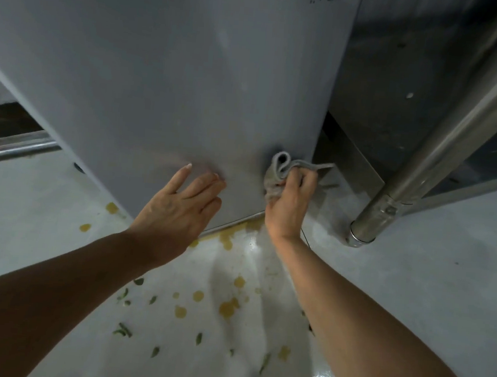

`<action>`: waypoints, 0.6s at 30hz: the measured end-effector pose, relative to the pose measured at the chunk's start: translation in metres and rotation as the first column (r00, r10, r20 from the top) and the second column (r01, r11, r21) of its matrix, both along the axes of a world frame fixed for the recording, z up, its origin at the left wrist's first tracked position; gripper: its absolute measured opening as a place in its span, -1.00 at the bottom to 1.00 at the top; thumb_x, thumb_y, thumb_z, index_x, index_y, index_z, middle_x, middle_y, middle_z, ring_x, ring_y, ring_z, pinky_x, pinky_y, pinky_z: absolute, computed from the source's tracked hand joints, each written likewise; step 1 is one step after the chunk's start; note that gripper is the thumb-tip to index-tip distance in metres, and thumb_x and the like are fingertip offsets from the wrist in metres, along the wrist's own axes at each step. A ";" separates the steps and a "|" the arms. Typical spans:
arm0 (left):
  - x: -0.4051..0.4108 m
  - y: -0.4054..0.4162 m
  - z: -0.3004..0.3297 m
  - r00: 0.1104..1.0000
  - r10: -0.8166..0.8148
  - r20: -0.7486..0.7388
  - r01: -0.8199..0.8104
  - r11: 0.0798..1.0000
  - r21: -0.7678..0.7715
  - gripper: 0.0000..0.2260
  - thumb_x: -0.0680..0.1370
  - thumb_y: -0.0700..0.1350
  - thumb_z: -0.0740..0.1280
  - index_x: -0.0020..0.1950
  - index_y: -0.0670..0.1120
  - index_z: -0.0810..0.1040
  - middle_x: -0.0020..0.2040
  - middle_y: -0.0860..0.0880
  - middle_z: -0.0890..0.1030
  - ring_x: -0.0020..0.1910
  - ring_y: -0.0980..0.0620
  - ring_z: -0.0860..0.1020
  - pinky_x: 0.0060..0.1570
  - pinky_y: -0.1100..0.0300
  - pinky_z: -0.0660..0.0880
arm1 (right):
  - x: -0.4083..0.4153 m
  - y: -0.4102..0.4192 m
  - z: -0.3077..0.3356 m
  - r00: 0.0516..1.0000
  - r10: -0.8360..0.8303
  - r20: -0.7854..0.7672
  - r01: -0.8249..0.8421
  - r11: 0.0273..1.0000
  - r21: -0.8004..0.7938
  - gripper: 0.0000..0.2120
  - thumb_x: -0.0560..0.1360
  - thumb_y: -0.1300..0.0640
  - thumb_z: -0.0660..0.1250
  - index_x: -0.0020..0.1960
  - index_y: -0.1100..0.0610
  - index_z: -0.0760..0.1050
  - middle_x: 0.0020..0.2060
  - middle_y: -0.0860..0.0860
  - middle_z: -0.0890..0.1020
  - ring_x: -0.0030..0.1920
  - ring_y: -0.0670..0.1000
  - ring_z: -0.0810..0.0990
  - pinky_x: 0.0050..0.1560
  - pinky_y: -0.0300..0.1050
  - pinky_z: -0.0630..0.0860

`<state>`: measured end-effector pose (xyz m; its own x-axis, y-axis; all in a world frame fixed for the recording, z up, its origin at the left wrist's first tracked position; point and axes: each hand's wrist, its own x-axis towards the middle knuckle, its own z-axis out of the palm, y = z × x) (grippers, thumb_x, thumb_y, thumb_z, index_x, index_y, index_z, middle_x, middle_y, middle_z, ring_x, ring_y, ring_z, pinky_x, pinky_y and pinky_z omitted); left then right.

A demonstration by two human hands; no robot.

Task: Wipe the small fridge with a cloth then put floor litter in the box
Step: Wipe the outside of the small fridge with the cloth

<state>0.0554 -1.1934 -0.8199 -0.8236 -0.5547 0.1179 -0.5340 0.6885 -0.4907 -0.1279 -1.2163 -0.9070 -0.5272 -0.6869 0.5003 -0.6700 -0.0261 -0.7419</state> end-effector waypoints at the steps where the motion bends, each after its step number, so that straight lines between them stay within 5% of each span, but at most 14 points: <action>1: -0.001 -0.001 0.000 1.000 -0.005 -0.002 0.005 1.000 0.003 -0.67 0.32 -0.31 0.22 0.03 -0.24 0.61 0.21 -0.23 0.55 0.23 -0.20 0.50 0.26 -0.25 0.29 | -0.009 -0.005 -0.004 0.997 -0.045 0.056 0.043 0.999 0.031 -0.67 0.26 0.53 0.34 0.00 0.36 0.48 0.05 0.28 0.45 0.02 0.20 0.49 0.11 -0.06 0.48; 4: -0.003 -0.004 -0.005 1.000 -0.014 -0.016 0.014 1.000 0.019 -0.60 0.43 -0.29 0.01 0.02 -0.22 0.61 0.21 -0.23 0.55 0.24 -0.20 0.50 0.28 -0.23 0.28 | -0.030 -0.020 -0.011 0.942 -0.183 0.281 0.112 0.961 0.251 -0.41 0.29 0.45 0.44 0.28 0.30 0.37 0.25 0.22 0.35 0.15 0.15 0.45 0.21 -0.26 0.34; 8: -0.005 -0.006 -0.015 1.000 -0.028 -0.013 0.028 0.999 0.038 -0.55 0.47 -0.28 -0.09 -0.01 -0.20 0.61 0.24 -0.22 0.54 0.26 -0.18 0.49 0.31 -0.20 0.21 | -0.044 -0.030 -0.026 0.880 -0.281 0.382 0.082 0.884 0.460 -0.26 0.35 0.42 0.40 0.44 0.32 0.15 0.38 0.28 0.25 0.36 0.23 0.28 0.38 0.01 0.27; 11: -0.007 -0.006 -0.015 0.999 -0.054 -0.001 0.054 0.997 0.046 -0.56 0.48 -0.31 -0.07 0.00 -0.20 0.60 0.26 -0.22 0.53 0.28 -0.17 0.48 0.31 -0.19 0.23 | -0.044 -0.034 -0.030 0.812 -0.340 0.474 0.005 0.816 0.578 -0.30 0.43 0.34 0.35 0.47 0.29 0.08 0.40 0.28 0.25 0.35 0.23 0.33 0.33 0.00 0.36; 14: -0.006 -0.008 -0.012 0.997 -0.076 -0.016 0.077 0.996 0.054 -0.53 0.42 -0.29 -0.07 0.01 -0.22 0.62 0.24 -0.22 0.54 0.27 -0.17 0.49 0.28 -0.20 0.28 | -0.036 -0.037 -0.019 0.601 -0.464 0.650 -0.022 0.804 0.594 -0.28 0.46 0.34 0.33 0.48 0.28 -0.02 0.44 0.27 0.16 0.35 0.25 0.35 0.33 0.03 0.39; 18: -0.007 -0.008 0.002 0.994 -0.108 0.013 0.107 0.994 0.018 -0.64 0.33 -0.27 0.18 0.03 -0.21 0.63 0.25 -0.20 0.54 0.27 -0.15 0.49 0.27 -0.19 0.31 | -0.017 -0.033 0.000 0.614 -0.355 0.705 -0.045 0.876 0.481 -0.45 0.52 0.35 0.20 0.44 0.31 0.07 0.41 0.29 0.22 0.36 0.24 0.33 0.35 -0.01 0.33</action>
